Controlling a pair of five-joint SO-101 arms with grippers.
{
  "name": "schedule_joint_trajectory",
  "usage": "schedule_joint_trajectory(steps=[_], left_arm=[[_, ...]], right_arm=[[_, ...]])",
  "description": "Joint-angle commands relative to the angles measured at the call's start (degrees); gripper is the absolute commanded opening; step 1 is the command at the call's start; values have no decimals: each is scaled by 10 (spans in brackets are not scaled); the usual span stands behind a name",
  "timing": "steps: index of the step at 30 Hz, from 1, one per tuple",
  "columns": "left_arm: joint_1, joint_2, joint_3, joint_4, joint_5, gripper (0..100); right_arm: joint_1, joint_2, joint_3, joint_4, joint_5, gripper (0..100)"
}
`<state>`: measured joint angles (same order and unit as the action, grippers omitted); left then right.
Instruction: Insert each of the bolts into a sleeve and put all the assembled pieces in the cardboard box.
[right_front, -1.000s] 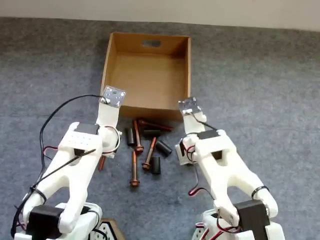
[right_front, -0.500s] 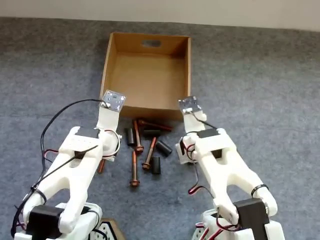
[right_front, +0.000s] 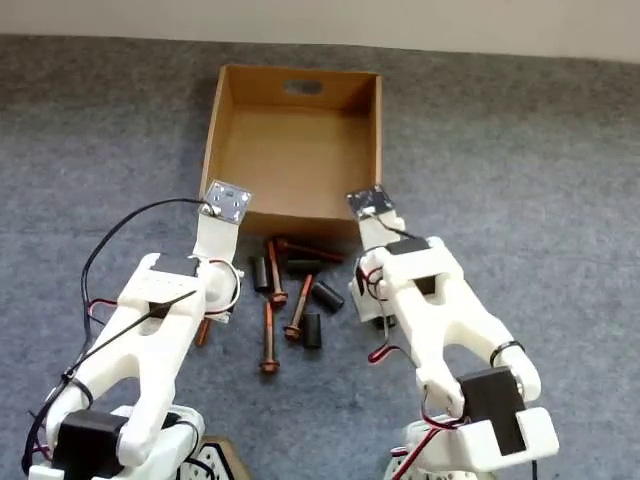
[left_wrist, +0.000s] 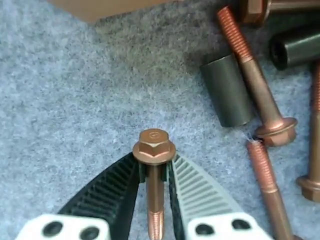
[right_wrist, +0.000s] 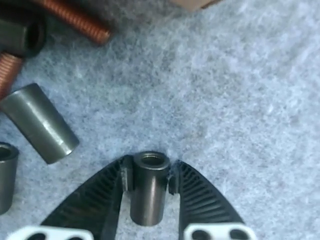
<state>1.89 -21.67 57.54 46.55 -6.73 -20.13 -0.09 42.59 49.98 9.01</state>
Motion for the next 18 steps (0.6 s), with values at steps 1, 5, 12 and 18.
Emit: schedule_joint_trajectory(steps=[1,5,12,18], left_arm=[[3,-3,-2,-7,5,8],[3,-3,-2,-7,5,8],[3,-2,-2,-7,5,8],[3,-1,-2,-7,5,8]], right_arm=[[-1,9,-15,1,6,112],[0,-40,-6,0,4,115],[0,-160,67,-3,3,228],[0,-131,66,-2,7,186]])
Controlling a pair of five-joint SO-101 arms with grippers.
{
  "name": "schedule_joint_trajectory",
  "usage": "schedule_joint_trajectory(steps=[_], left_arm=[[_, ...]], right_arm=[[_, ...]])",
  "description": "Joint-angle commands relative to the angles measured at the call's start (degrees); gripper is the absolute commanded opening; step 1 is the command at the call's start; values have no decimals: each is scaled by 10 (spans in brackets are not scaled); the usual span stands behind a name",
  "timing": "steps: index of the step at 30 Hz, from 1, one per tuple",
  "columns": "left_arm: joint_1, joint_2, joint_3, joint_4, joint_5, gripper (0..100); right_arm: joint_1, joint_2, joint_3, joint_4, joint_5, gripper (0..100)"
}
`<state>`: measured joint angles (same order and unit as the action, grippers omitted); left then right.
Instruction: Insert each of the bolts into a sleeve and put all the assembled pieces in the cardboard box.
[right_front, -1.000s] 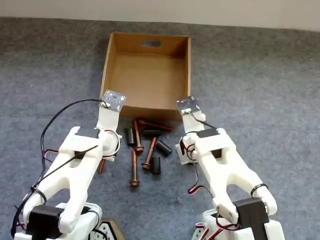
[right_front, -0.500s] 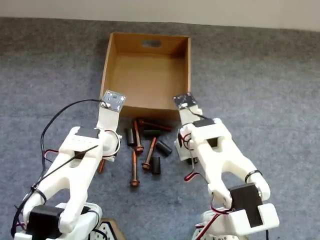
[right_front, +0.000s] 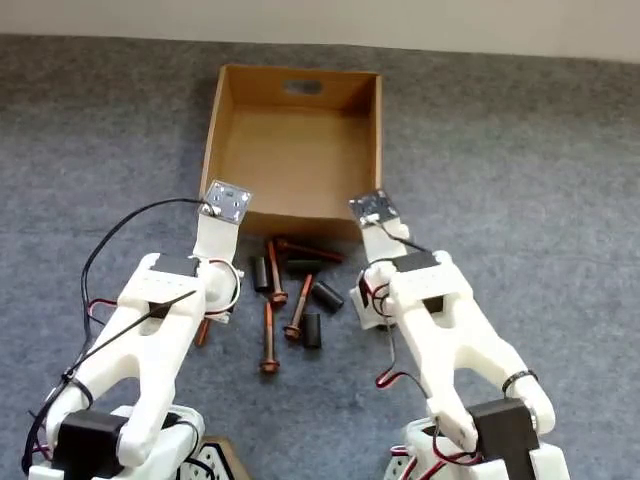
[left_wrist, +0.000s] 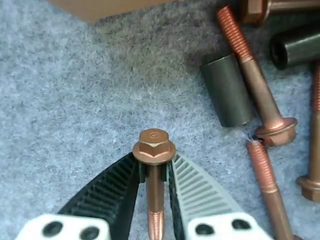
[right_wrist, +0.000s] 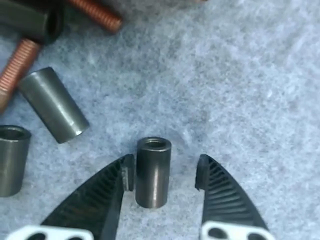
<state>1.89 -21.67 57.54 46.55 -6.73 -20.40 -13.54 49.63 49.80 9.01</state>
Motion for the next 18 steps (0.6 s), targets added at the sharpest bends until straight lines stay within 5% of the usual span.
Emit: schedule_joint_trajectory(steps=[1,8,13,18], left_arm=[[3,-1,-2,-7,5,8],[3,0,-2,-7,5,8],[3,0,-2,-7,5,8],[3,0,-2,-7,5,8]], right_arm=[[1,15,-6,0,8,186],[-1,111,-55,3,39,172],[-1,135,-73,3,39,0],[-1,121,-69,3,35,5]])
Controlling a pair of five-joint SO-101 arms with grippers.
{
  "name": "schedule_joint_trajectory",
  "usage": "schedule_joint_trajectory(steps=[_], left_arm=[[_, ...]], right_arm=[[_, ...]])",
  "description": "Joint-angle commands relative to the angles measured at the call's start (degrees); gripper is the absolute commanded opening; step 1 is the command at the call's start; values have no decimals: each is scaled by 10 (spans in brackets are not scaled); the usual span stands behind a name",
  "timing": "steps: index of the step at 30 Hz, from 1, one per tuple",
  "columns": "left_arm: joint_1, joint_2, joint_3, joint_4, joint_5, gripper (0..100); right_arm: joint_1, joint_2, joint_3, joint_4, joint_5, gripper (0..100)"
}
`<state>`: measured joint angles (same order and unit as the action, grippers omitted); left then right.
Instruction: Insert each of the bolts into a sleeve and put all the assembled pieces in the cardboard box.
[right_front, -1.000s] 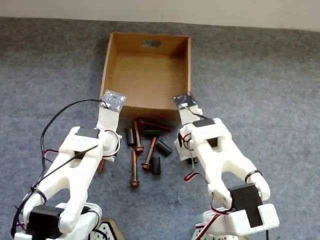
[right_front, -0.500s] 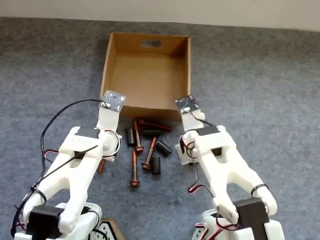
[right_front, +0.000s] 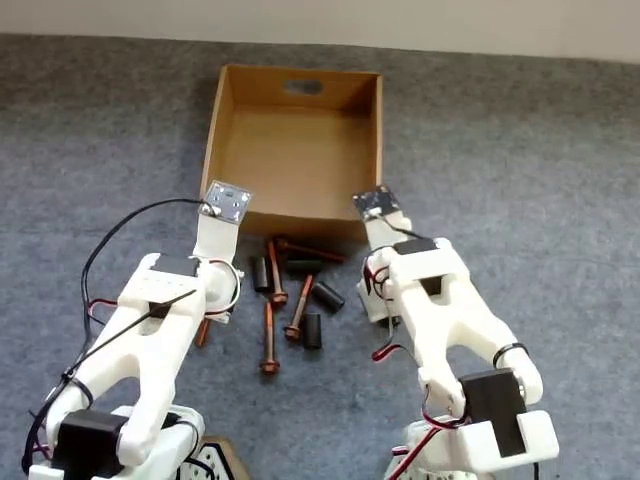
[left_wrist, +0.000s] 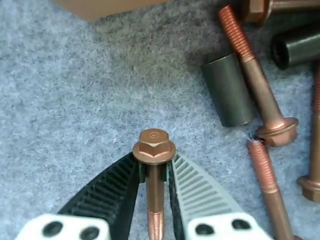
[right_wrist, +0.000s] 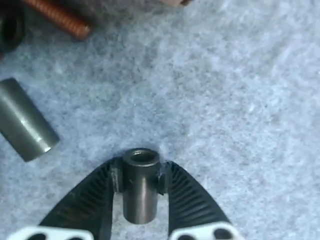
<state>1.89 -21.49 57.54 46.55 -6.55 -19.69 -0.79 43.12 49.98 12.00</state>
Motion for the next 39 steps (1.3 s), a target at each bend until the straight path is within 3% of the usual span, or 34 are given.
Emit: schedule_joint_trajectory(steps=[1,14,20,28,39], left_arm=[[3,-2,-2,-7,4,8],[3,-3,-6,-8,3,8],[3,-6,-89,15,4,8],[16,-6,-336,122,6,8],[35,-7,-579,164,122,8]], right_arm=[[-8,-26,-2,1,5,5],[-7,-463,197,-51,-18,5],[-7,-499,188,-87,-18,5],[-7,-502,185,-234,-18,5],[-8,-503,164,-413,-18,5]])
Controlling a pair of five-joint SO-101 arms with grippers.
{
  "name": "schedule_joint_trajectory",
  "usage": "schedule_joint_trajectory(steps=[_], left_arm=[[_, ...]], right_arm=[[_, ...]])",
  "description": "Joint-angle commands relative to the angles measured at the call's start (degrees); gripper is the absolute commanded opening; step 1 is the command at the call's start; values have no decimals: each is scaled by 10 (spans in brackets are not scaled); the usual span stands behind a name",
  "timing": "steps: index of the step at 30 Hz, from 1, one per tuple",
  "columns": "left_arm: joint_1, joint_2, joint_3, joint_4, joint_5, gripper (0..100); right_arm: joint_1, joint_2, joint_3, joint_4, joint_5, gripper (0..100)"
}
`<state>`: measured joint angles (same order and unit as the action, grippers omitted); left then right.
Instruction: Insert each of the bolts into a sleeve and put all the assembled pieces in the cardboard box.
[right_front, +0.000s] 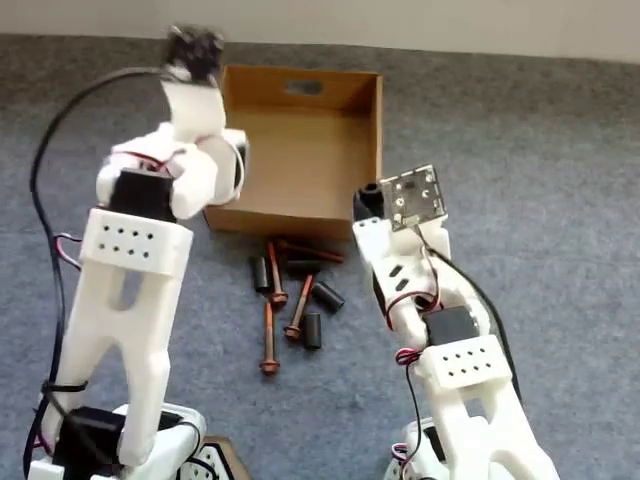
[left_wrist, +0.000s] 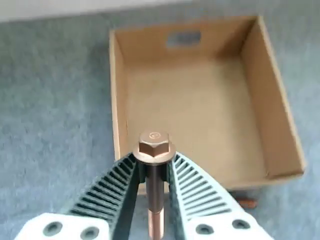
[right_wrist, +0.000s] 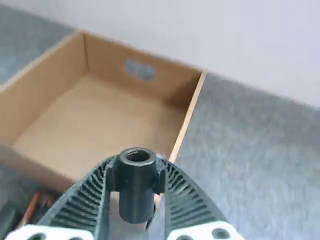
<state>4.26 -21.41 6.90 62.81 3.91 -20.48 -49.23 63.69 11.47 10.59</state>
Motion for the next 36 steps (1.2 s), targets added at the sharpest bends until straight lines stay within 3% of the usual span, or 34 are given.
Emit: schedule_joint_trajectory(steps=[1,6,10,20,26,36], left_arm=[[11,-7,-88,1,18,8],[11,-54,-142,65,18,8],[11,-153,-126,85,18,8],[77,-315,44,-132,17,8],[141,-334,133,-315,15,8],[146,-333,218,-392,18,8]], right_arm=[[0,-19,-51,-27,-4,5],[-6,-21,-84,-24,-18,5],[-28,-63,-107,58,-68,5],[-39,-212,-116,82,-69,5],[-39,-179,-114,-49,-69,6],[-81,-130,-108,-51,-69,6]])
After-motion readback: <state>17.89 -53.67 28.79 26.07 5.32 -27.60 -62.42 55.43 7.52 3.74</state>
